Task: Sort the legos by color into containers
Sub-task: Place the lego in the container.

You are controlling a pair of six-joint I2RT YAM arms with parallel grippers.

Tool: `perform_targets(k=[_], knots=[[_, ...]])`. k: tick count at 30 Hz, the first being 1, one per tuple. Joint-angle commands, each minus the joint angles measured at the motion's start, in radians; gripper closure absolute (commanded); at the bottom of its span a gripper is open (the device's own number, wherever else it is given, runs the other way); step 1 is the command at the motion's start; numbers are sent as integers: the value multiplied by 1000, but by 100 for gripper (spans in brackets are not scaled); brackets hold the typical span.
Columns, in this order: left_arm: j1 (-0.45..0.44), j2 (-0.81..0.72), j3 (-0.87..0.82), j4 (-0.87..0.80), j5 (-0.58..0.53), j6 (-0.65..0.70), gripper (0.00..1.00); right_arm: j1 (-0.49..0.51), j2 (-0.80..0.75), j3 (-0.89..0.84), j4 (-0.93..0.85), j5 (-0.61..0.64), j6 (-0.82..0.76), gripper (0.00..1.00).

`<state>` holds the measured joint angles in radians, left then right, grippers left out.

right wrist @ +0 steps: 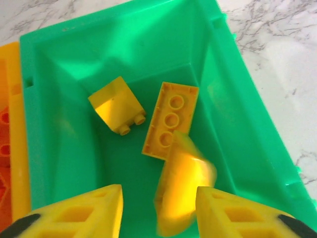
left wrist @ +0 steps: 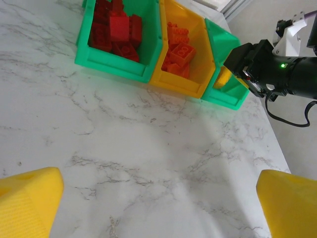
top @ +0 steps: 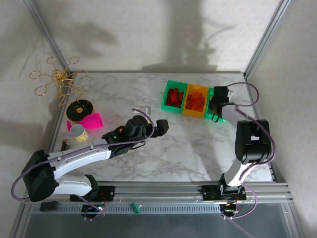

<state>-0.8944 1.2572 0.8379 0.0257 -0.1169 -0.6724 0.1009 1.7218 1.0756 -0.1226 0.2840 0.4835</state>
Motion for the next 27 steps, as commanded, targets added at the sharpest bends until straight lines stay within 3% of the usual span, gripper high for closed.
perform_targets(k=[1,5,16,20,27], knots=[[-5,-25,3,-7,-42,30,0,11,-53,22,16,-27,-17,54],[-4,-37,7,-19,-57,32,0,43,-101,-11,12,-45,-7,51],[11,-182,-78,-43,-93,6,0,283,-228,-29,-58,-62,-54,43],[21,-253,-92,-161,-153,-38,0,395,-258,-60,-52,-135,-87,40],[47,-408,-143,-336,-217,-121,0,646,-241,-87,-31,-130,-98,34]])
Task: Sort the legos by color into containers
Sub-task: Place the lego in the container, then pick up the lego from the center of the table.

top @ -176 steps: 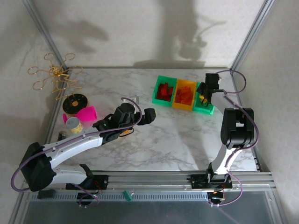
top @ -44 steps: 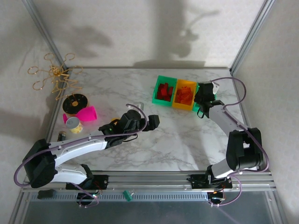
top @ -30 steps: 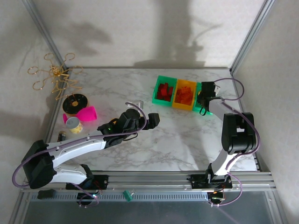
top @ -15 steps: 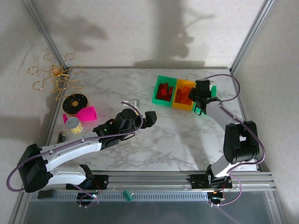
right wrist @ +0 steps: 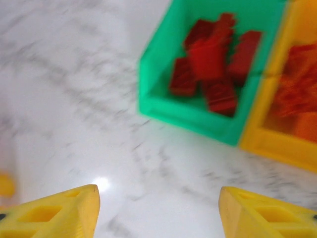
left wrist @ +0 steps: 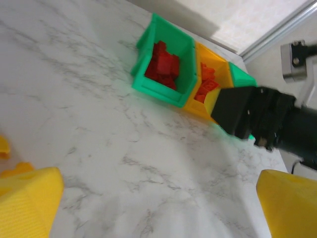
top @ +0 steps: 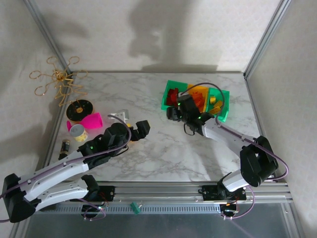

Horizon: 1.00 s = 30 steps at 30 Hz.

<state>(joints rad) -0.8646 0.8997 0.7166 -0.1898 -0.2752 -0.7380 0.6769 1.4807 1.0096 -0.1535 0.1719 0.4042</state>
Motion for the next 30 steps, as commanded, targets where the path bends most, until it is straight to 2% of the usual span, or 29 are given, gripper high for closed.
perform_targets(k=[1,8,15,25,30], knots=[[20,-66,-28,-141,-60,-67,0,103,6,-26,11,-13,-25,33],[42,-170,-74,-235,-80,-152,0,308,131,-11,96,-41,-61,29],[59,-206,-70,-307,-119,-200,0,418,276,50,177,-70,-58,26],[83,-238,-69,-323,-145,-187,0,431,456,193,169,-42,-55,27],[87,-249,-73,-324,-149,-188,0,431,518,236,164,-27,-70,31]])
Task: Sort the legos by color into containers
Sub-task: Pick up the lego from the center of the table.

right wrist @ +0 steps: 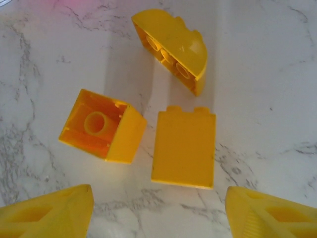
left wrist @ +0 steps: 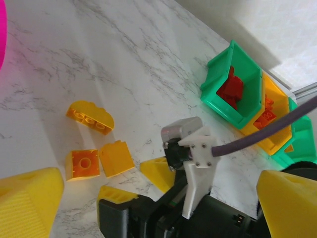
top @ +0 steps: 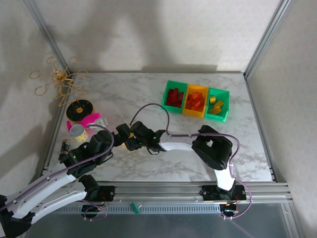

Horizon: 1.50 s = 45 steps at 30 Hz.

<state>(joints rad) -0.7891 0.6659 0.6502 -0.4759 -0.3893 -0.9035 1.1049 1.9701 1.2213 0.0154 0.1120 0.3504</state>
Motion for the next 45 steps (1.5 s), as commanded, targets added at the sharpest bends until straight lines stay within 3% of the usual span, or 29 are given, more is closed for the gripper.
perform_targets(k=[1,17,23,32,41,45], knots=[[11,-18,-7,-43,-37,-24,0,2,36,27,-3,40,-15,33],[24,-35,0,-34,-36,-23,0,-9,125,111,-45,101,-35,55],[25,-33,-7,-26,-27,-23,0,-11,78,80,-52,103,-24,67],[25,-10,7,50,29,8,0,-40,-117,-67,-58,128,46,69],[22,111,35,188,152,89,0,-180,-374,-215,-123,178,103,69],[21,177,63,253,196,119,0,-324,-453,-227,-177,180,122,69]])
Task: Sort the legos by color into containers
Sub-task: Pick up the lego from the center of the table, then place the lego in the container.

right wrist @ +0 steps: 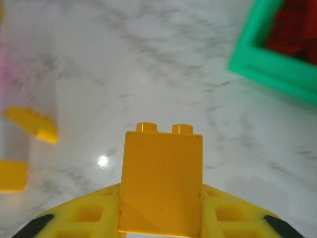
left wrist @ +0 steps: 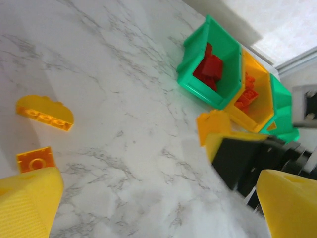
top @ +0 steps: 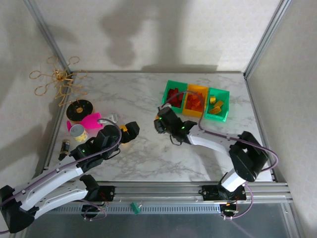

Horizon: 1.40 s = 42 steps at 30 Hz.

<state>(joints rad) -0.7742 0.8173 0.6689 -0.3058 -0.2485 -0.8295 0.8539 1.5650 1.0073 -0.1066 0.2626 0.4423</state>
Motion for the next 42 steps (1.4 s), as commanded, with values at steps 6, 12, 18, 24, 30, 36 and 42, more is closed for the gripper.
perform_targets(k=[6,12,18,24,30,36,42], knots=[[-6,132,80,180,119,81,0,-282,-122,-24,-63,51,21,70],[-23,262,133,268,171,115,0,-489,-90,14,-78,93,38,69],[-31,375,192,328,205,134,0,-643,7,62,-43,72,26,69],[-33,442,221,359,232,129,0,-728,122,113,-10,30,24,67],[-32,436,223,340,206,131,0,-748,214,206,-35,-28,-1,53],[-32,404,217,315,171,134,0,-714,167,197,-32,-4,-17,45],[-31,372,212,285,134,143,0,-628,96,160,-61,20,-17,39]])
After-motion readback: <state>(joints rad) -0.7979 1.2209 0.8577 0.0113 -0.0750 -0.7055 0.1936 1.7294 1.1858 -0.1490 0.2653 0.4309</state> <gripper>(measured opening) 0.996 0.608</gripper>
